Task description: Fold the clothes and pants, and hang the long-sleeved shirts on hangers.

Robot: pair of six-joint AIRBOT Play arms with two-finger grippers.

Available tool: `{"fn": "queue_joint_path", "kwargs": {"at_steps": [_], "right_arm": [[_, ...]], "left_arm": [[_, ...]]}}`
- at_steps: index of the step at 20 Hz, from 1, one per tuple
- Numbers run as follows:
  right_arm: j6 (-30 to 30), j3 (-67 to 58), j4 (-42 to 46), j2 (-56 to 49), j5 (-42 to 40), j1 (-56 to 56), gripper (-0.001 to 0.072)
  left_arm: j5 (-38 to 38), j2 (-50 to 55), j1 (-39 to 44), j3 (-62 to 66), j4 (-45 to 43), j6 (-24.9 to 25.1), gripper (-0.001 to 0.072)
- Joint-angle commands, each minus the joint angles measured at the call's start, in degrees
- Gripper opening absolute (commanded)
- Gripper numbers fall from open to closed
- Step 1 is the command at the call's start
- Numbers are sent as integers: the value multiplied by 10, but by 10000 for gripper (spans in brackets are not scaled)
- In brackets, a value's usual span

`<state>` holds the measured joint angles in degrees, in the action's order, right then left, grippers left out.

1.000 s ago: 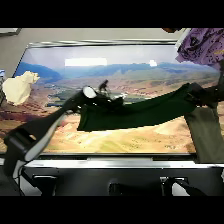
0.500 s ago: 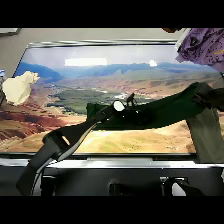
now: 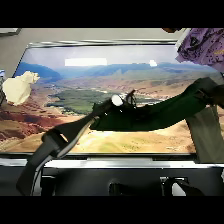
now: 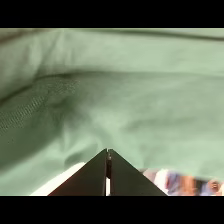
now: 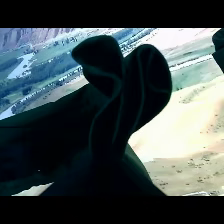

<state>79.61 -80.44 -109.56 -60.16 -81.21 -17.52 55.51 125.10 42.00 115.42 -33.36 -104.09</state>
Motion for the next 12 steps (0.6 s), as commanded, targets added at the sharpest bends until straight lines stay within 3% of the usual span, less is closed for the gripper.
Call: {"fn": "queue_joint_path", "kwargs": {"at_steps": [1, 6, 8, 12], "right_arm": [[-30, -1, -36, -3, 7, 14, 30], [-125, 0, -20, -13, 56, 160, 30], [-165, 0, -1, -27, 92, 238, 30], [-242, 0, 52, -85, 161, 378, 30]], "left_arm": [[128, -83, -70, 2, -194, -25, 20], [291, -231, -182, 2, -438, -24, 22], [322, -277, -224, 2, -480, -21, 23], [343, -332, -290, 2, -483, 22, 24]]}}
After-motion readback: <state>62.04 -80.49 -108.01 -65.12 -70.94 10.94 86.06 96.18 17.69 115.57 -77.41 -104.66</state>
